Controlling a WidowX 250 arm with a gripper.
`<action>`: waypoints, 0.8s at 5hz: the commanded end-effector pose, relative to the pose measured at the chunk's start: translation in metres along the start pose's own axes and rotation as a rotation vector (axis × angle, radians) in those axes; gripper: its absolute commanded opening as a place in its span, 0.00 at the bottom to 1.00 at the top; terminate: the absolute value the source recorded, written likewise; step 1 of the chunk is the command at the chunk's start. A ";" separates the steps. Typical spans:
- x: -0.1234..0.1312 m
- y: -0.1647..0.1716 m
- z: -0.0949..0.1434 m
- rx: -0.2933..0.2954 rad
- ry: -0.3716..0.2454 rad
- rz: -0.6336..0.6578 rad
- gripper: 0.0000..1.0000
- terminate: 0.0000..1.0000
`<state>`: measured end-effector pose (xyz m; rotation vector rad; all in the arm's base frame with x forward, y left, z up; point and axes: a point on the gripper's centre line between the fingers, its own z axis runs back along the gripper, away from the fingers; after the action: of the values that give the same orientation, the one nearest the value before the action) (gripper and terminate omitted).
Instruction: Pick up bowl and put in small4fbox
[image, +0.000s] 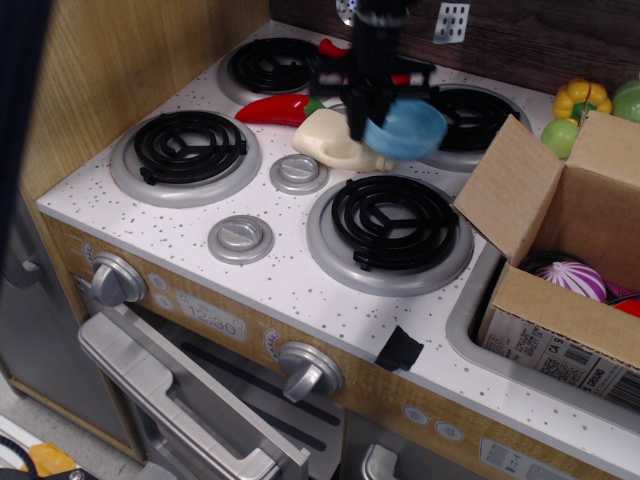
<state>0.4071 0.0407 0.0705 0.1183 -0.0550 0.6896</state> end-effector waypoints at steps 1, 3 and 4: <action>-0.035 0.007 0.101 0.032 -0.082 0.180 0.00 0.00; -0.085 -0.064 0.146 -0.045 0.055 0.345 0.00 0.00; -0.128 -0.089 0.149 -0.010 0.066 0.437 0.00 0.00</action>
<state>0.3519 -0.1373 0.1676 0.1327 0.0255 1.1148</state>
